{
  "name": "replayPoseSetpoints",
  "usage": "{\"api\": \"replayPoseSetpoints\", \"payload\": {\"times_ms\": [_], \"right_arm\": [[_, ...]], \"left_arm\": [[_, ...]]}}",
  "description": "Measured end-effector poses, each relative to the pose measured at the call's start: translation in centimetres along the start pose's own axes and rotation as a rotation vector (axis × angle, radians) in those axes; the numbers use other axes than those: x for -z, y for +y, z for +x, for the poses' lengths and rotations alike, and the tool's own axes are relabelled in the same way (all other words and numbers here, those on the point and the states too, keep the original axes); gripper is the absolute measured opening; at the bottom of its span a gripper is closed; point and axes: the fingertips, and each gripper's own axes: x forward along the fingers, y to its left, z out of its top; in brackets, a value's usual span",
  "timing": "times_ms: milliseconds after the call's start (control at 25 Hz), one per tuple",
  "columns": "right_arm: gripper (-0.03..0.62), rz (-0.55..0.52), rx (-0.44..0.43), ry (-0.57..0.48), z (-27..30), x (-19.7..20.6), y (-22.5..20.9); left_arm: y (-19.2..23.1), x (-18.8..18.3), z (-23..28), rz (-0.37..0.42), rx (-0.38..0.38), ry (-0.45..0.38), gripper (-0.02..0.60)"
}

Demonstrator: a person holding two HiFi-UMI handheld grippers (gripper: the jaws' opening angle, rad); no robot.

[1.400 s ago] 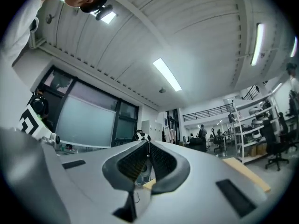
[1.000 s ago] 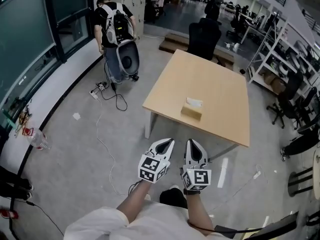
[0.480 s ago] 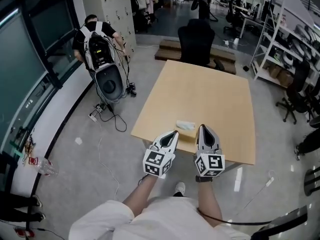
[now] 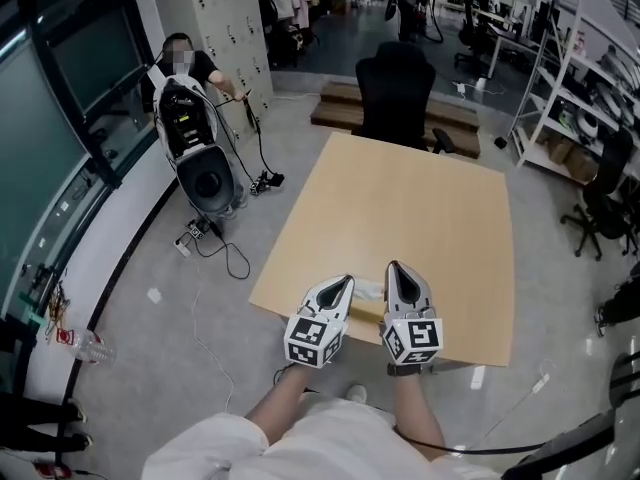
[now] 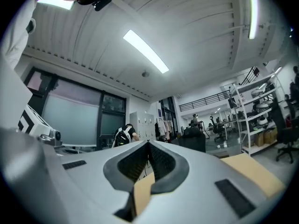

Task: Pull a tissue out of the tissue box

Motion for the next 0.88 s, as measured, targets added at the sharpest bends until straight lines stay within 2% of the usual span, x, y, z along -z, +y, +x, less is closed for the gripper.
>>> {"api": "replayPoseSetpoints", "payload": {"times_ms": [200,360,560,680,880], "right_arm": [[0.003,-0.02,-0.059,0.065,4.1,1.6,0.4],[0.003,-0.118,-0.075,0.128,6.5,2.2,-0.4],[0.003,-0.245,-0.233,0.196,7.7,3.6,0.2],[0.003,-0.3,-0.262,0.283,8.4,6.0,0.2],[0.003,-0.305,-0.287,0.494,8.8,12.1,0.0]], "left_arm": [[3.1,-0.2,3.2,0.012,0.054,0.026,0.0],[5.7,0.4,4.9,0.02,0.069,0.049,0.0],[7.2,1.4,6.0,0.002,0.096,0.076,0.0],[8.1,2.5,6.3,0.0,0.102,0.096,0.0],[8.7,4.7,7.4,-0.025,0.123,0.153,0.0]]}}
